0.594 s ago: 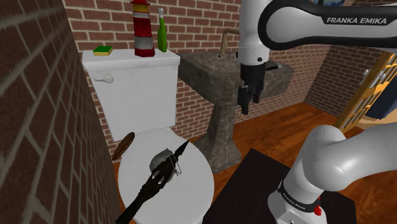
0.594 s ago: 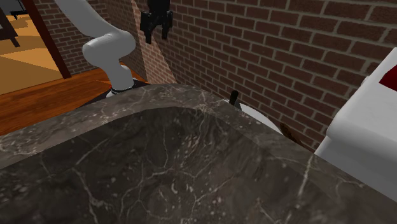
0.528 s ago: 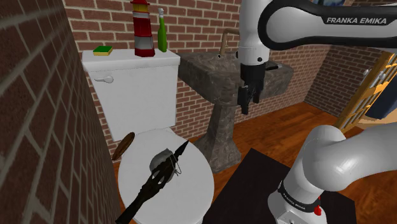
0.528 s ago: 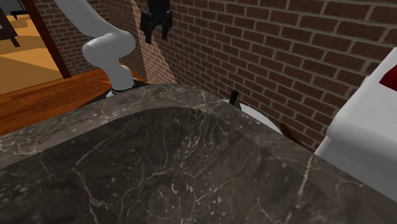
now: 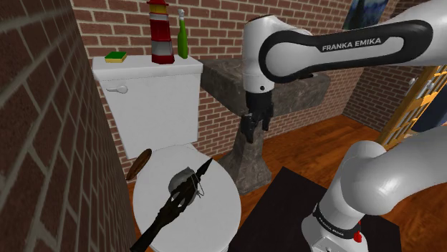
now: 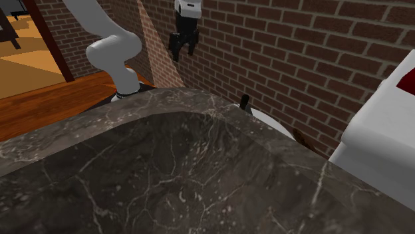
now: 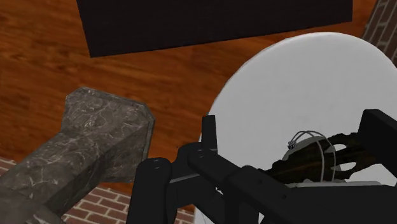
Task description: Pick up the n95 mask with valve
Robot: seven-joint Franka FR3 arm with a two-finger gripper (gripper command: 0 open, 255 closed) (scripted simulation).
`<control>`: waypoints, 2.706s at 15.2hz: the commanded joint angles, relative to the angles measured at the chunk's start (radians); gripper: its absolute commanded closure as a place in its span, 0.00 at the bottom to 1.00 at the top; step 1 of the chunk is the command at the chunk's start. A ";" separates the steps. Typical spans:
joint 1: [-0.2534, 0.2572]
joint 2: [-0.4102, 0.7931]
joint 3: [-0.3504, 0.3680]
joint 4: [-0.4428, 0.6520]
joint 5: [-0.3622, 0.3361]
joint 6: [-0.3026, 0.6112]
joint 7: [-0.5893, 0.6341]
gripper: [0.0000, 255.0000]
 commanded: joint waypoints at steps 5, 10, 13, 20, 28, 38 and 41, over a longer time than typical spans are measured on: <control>-0.003 0.193 0.043 0.006 0.030 0.214 0.073 0.00; -0.005 0.375 0.078 0.055 0.037 0.368 0.141 0.00; -0.006 0.490 0.095 0.101 0.029 0.449 0.184 0.00; 0.007 0.764 0.111 0.255 -0.018 0.596 0.288 0.00; 0.024 0.914 0.101 0.318 -0.053 0.692 0.331 0.00; 0.027 0.938 0.098 0.310 -0.060 0.723 0.334 1.00; 0.027 0.938 0.098 0.310 -0.060 0.723 0.334 1.00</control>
